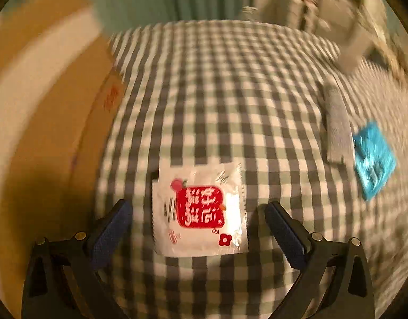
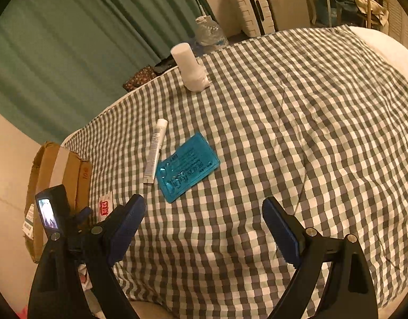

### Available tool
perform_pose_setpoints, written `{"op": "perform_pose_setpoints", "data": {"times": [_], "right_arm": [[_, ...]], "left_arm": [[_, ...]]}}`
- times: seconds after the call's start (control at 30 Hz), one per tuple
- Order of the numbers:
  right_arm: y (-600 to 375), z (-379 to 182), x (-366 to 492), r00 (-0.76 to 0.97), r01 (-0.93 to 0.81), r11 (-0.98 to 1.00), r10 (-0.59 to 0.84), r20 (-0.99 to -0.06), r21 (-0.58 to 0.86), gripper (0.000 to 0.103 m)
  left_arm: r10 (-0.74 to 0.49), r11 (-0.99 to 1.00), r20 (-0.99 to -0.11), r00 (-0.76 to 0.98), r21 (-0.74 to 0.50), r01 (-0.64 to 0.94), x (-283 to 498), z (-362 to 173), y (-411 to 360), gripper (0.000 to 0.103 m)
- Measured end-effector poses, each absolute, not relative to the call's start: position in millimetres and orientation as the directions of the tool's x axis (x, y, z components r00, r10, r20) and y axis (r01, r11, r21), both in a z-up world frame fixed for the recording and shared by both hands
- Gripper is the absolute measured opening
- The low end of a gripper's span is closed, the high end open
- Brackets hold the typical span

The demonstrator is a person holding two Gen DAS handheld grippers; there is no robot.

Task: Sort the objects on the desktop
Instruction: 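Grasp the red-printed white sachet with the left tool while the right grasps the blue blister pack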

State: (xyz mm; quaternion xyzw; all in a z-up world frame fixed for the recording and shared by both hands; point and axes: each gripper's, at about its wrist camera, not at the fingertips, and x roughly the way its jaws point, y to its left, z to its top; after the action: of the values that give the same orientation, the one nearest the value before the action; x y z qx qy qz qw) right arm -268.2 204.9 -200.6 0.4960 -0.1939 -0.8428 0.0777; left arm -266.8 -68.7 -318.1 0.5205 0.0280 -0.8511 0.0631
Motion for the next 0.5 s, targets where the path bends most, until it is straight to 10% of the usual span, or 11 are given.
{"op": "perform_pose_setpoints", "data": {"times": [0.5], "right_arm": [[127,-261,-350,-0.430,0.148,-0.950,-0.312,-0.847,0.275,0.091]], "left_arm": [[0.004,-0.972,-0.888,-0.460,-0.111,0.208,-253,-311,-105,0.032]]}}
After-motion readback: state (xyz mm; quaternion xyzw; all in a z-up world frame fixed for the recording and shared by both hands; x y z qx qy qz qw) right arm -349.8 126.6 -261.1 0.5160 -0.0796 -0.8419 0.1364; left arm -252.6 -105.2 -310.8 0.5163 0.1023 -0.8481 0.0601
